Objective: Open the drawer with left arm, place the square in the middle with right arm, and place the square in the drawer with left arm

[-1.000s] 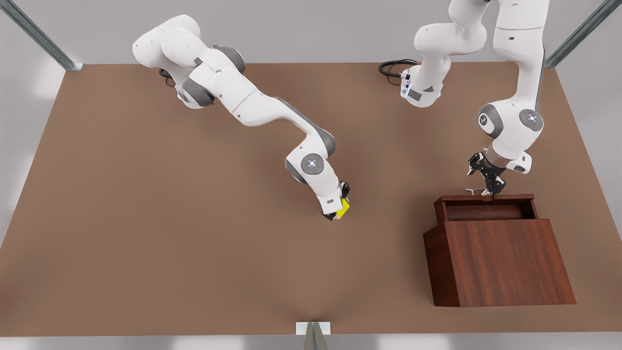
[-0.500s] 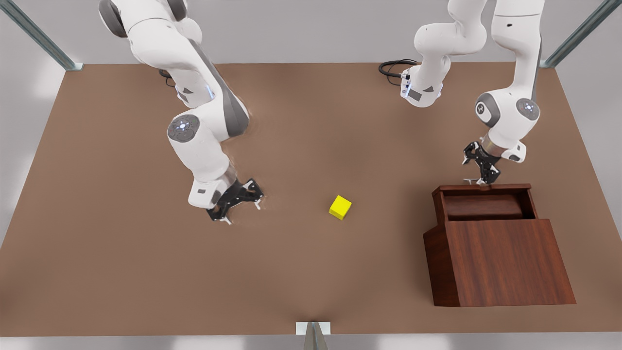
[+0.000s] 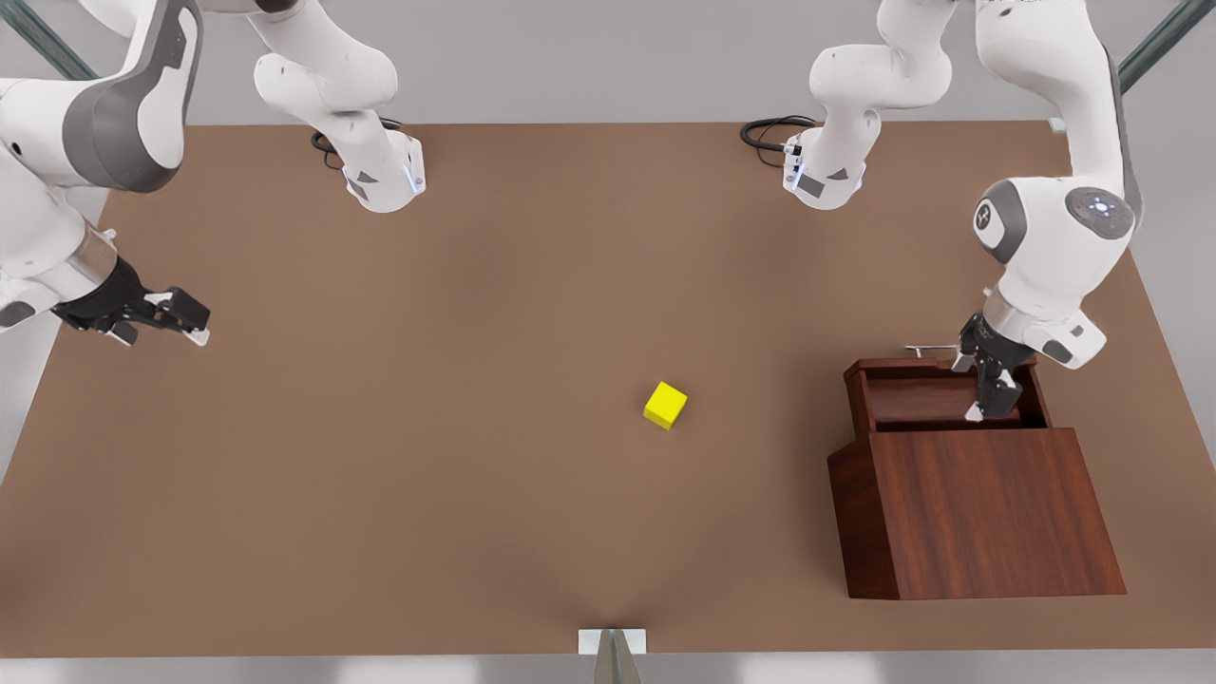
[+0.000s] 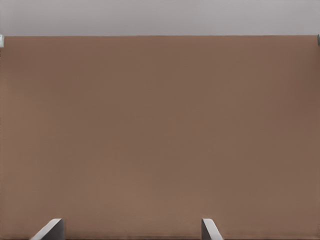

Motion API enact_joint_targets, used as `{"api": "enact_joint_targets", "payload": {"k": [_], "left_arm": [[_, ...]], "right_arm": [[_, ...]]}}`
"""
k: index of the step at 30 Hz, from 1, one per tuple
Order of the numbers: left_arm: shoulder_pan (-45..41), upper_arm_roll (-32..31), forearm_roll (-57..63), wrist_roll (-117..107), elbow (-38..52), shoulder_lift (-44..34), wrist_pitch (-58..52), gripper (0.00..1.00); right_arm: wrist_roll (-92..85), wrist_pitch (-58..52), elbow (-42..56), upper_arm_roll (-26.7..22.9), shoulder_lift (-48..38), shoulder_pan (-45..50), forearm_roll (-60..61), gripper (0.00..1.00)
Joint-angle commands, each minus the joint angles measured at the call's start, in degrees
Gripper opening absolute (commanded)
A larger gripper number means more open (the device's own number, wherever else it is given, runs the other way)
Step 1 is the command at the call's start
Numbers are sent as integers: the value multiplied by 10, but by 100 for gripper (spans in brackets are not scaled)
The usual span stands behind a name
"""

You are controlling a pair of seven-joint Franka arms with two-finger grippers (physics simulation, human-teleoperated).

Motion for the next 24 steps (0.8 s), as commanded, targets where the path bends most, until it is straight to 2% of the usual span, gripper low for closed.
{"api": "enact_joint_targets", "payload": {"k": [1,3,6,9,13,15,17,24], "left_arm": [[-12,-17,8,377,78,39,-185,100],[-13,-63,16,420,148,95,-212,100],[-60,-68,16,558,166,127,-237,100],[-121,-72,14,670,255,210,-280,100],[-169,-75,12,784,313,287,-270,100],[-198,-75,14,797,313,302,-246,100],[-208,-79,11,925,313,315,-216,100],[-261,-79,13,935,332,367,-176,100]], "right_arm": [[7,-40,5,-3,5,-15,3,100],[7,-32,31,-12,17,-18,4,100],[2,-40,29,-26,16,-32,27,100],[0,-38,34,-23,12,-26,20,100],[6,-47,34,-4,11,-21,31,100],[2,-47,34,-6,12,-23,31,100],[1,-45,34,-4,16,-23,31,100],[1,-39,34,-4,18,-22,35,100]]}}
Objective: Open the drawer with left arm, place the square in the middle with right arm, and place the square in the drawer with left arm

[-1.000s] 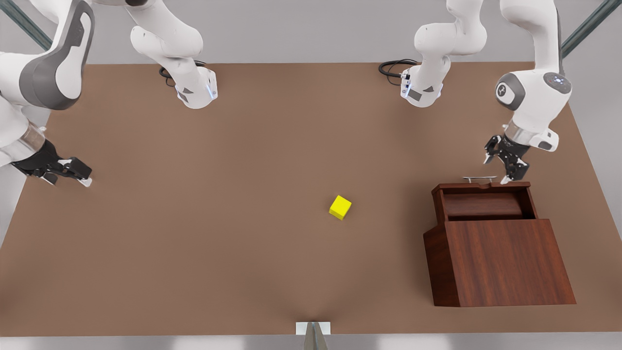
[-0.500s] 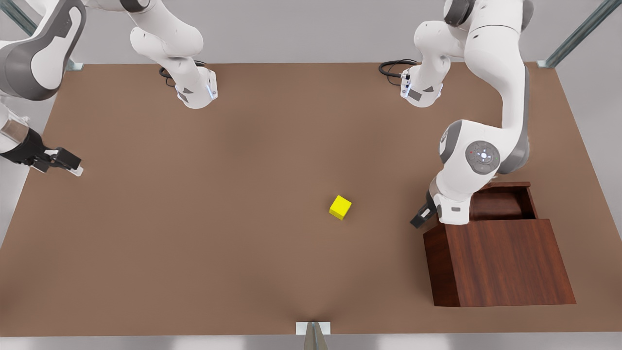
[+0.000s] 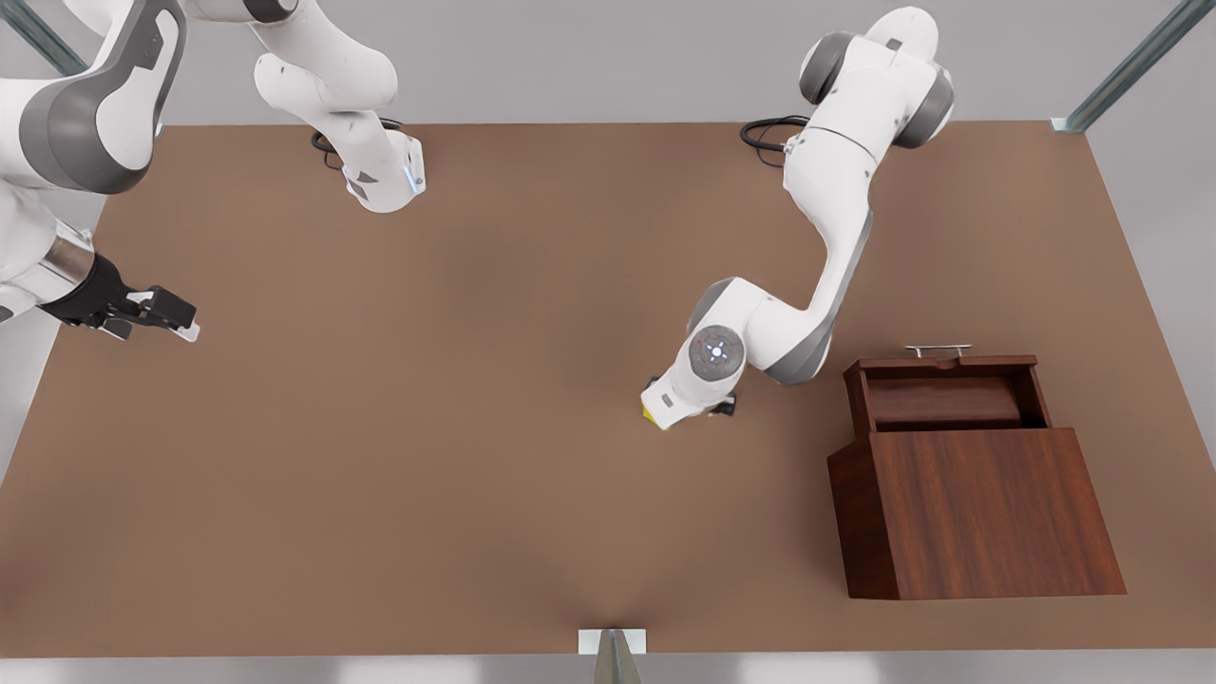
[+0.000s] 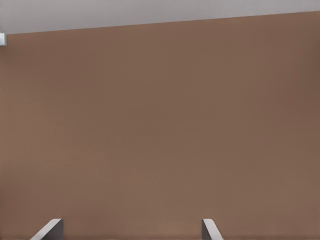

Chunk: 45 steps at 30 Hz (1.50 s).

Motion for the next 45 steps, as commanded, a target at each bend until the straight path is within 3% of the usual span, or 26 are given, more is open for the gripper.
{"api": "enact_joint_targets", "payload": {"k": [1,14,22,38,45], "left_arm": [[-17,0,1,340,4,11,24,100],[-46,3,65,293,-15,49,67,100],[-46,7,66,253,-124,34,184,100],[-46,17,101,208,-131,51,187,100],[-46,17,101,194,-132,56,199,81]], "right_arm": [[-1,6,0,0,2,0,2,100],[-2,18,0,1,2,1,1,100],[-2,22,0,1,3,1,4,100],[-2,22,0,1,7,5,12,100],[-1,34,0,1,9,5,13,100]]}}
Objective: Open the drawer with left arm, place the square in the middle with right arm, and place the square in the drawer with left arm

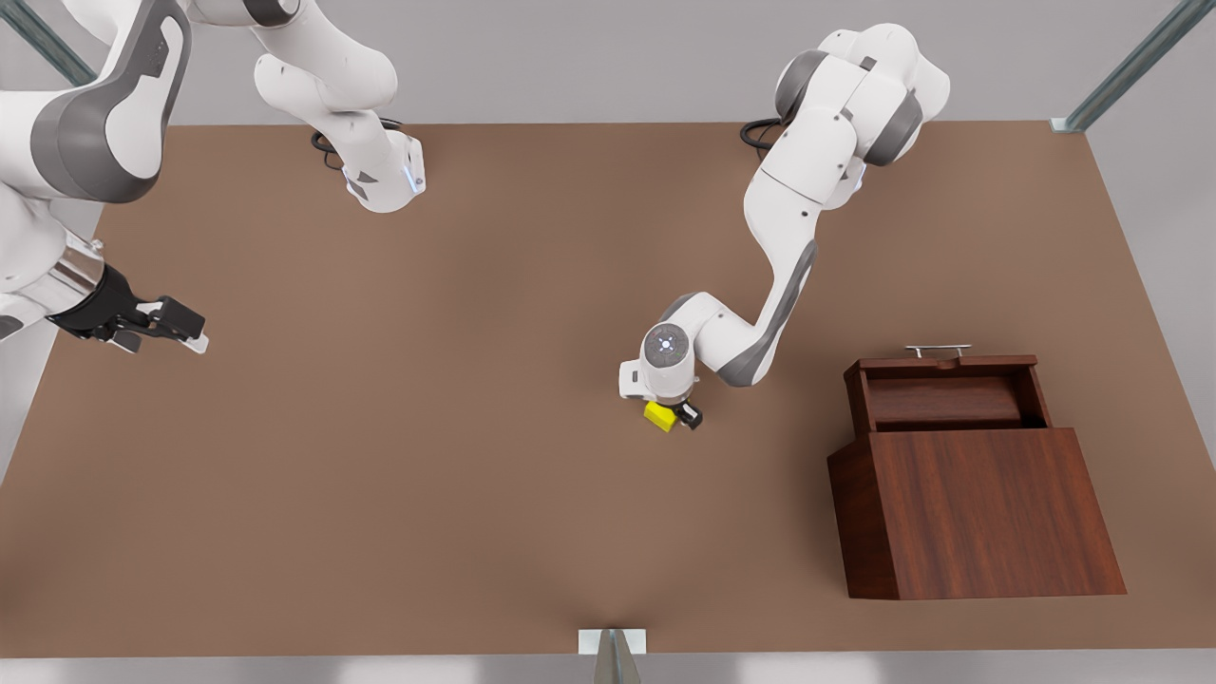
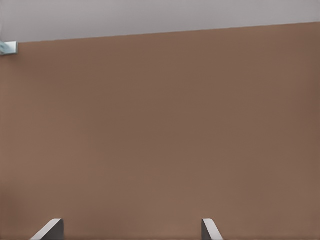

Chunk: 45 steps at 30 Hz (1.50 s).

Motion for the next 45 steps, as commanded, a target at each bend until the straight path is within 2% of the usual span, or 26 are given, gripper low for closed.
{"api": "enact_joint_targets", "payload": {"k": [1,6,20,30,37,43,45], "left_arm": [[0,0,1,-18,1,-1,6,80],[0,0,1,-21,0,-1,9,73],[0,0,1,-27,6,-10,1,68],[10,3,-28,-6,7,-146,-157,69],[10,101,-93,184,7,-231,-276,69],[10,197,-104,357,-2,-244,-297,69],[10,235,-104,424,-31,-266,-297,68]], "right_arm": [[0,7,0,0,0,0,0,100],[-1,-1,-1,-1,-5,0,-9,100],[-1,15,-1,-3,-1,-5,-17,100],[-1,16,-1,-3,2,-2,-22,100],[-1,16,-1,-3,2,-1,-22,100],[-1,15,-1,-2,1,0,-24,100],[-1,15,-1,-2,2,0,-24,100]]}}
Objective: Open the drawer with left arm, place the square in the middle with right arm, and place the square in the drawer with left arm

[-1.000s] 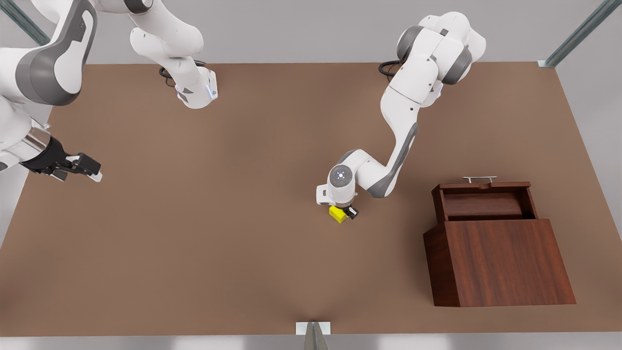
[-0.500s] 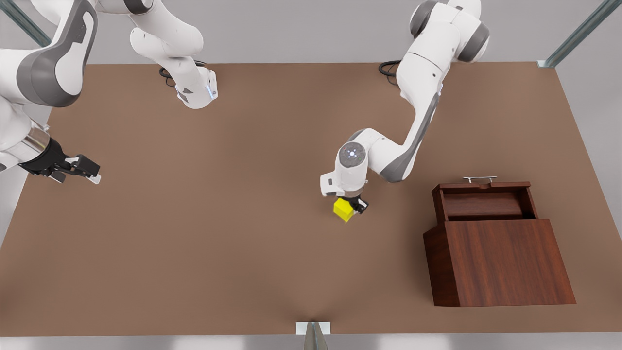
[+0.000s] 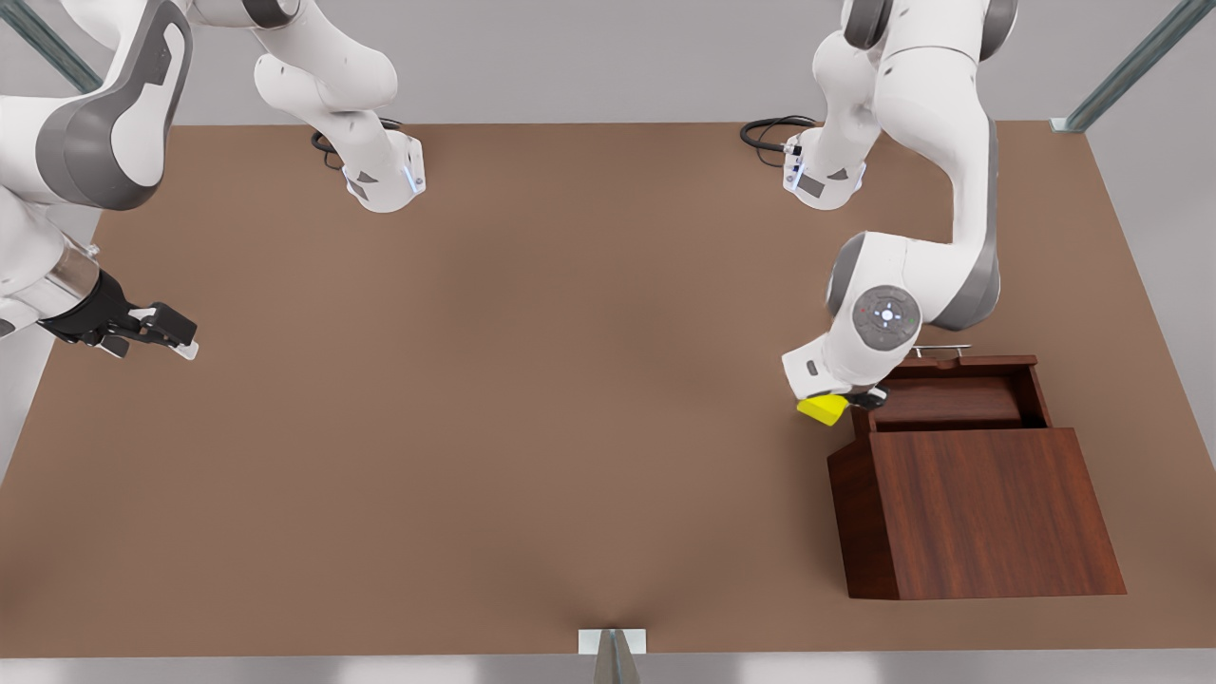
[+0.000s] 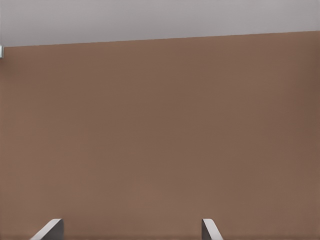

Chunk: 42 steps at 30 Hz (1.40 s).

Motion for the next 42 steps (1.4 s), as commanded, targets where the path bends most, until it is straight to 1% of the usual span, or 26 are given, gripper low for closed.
{"api": "enact_joint_targets", "payload": {"k": [1,4,8,12,20,21,22,27,29,30,31,32,34,36,37,38,39,40,41,42], "left_arm": [[0,30,-9,333,-14,-11,-31,68],[0,72,-9,404,-30,-20,-25,68],[1,98,-17,445,-52,-17,-4,68],[4,140,-26,504,-63,-11,6,69],[34,143,-45,531,-71,23,26,71],[35,143,-45,532,-71,25,26,80],[35,143,-45,532,-71,27,26,100],[35,143,-46,531,-70,28,21,100],[34,145,-57,517,-64,22,-8,100],[33,147,-58,489,-58,18,-10,100],[34,152,-58,356,-24,19,-67,100],[35,152,-58,207,29,24,-151,100],[35,152,-58,100,91,31,-163,100],[38,139,-62,-54,114,23,-158,100],[100,45,-53,-152,133,16,-148,100],[185,-54,-24,-194,154,5,-148,100],[238,-125,32,-202,153,-8,-136,100],[316,-224,64,-228,153,-26,-121,100],[351,-282,99,-265,150,-34,-119,100],[373,-311,107,-275,146,-41,-110,100]], "right_arm": [[0,0,0,0,0,0,0,100],[-1,0,0,0,0,0,0,100],[0,0,0,1,1,0,1,100],[0,1,0,0,1,0,1,100],[-1,0,0,1,0,0,0,100],[-1,0,0,1,0,0,0,100],[0,0,0,1,0,0,0,100],[0,4,0,1,1,0,0,100],[0,4,0,1,1,0,0,100],[-1,4,0,1,1,0,0,100],[0,4,0,1,1,0,0,100],[0,4,0,1,1,0,0,100],[-1,4,-1,1,1,0,0,100],[-1,4,-1,1,2,0,0,100],[-1,4,0,1,2,0,0,100],[0,4,0,1,2,0,0,100],[0,4,0,1,1,0,0,100],[-1,4,0,1,1,0,0,100],[-1,4,0,1,1,0,0,100],[-1,4,0,1,0,0,0,100]]}}
